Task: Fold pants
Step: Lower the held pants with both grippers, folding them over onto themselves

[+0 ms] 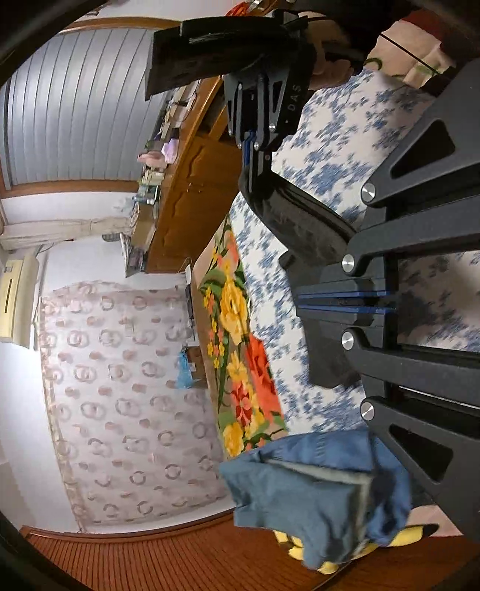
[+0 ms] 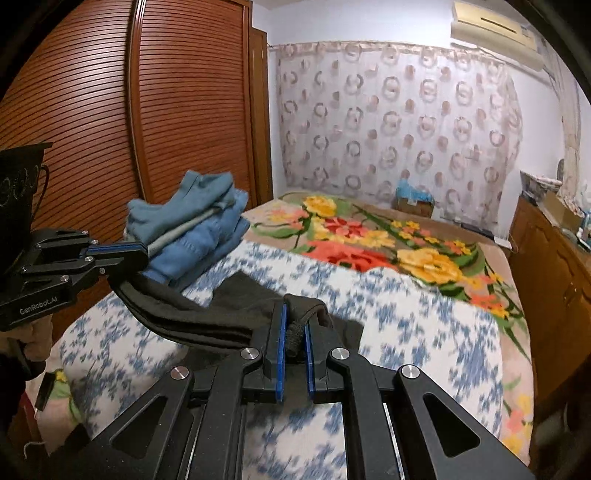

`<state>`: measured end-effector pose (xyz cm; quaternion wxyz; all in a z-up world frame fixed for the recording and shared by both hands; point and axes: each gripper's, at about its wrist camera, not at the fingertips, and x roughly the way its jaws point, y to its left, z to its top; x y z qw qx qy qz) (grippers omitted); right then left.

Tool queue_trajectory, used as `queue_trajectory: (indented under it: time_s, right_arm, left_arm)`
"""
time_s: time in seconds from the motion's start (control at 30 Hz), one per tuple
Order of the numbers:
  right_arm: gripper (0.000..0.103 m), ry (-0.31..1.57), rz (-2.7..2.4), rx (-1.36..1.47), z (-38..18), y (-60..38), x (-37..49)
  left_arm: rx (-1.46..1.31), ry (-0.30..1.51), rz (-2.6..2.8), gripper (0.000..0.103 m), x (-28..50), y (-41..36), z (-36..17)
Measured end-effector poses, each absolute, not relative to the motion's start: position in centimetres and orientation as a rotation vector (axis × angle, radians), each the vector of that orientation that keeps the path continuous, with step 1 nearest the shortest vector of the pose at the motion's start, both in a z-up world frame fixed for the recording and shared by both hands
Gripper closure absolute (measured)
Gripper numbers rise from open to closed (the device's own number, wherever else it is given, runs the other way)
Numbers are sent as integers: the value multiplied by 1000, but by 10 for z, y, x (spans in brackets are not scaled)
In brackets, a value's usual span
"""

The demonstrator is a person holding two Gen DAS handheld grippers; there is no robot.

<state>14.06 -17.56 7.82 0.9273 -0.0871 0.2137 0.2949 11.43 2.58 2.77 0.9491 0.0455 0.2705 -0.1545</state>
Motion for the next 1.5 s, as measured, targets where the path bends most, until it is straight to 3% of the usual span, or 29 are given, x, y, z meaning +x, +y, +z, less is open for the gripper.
queue_trajectory:
  time_s: [0.93, 1.5]
  right_arm:
    - [95, 534, 655, -104, 28, -205, 52]
    - [95, 523, 656, -89, 30, -217, 20]
  left_arm:
    - [-1, 661, -344, 99, 37, 23, -29]
    - [5, 647, -390, 99, 14, 11, -17]
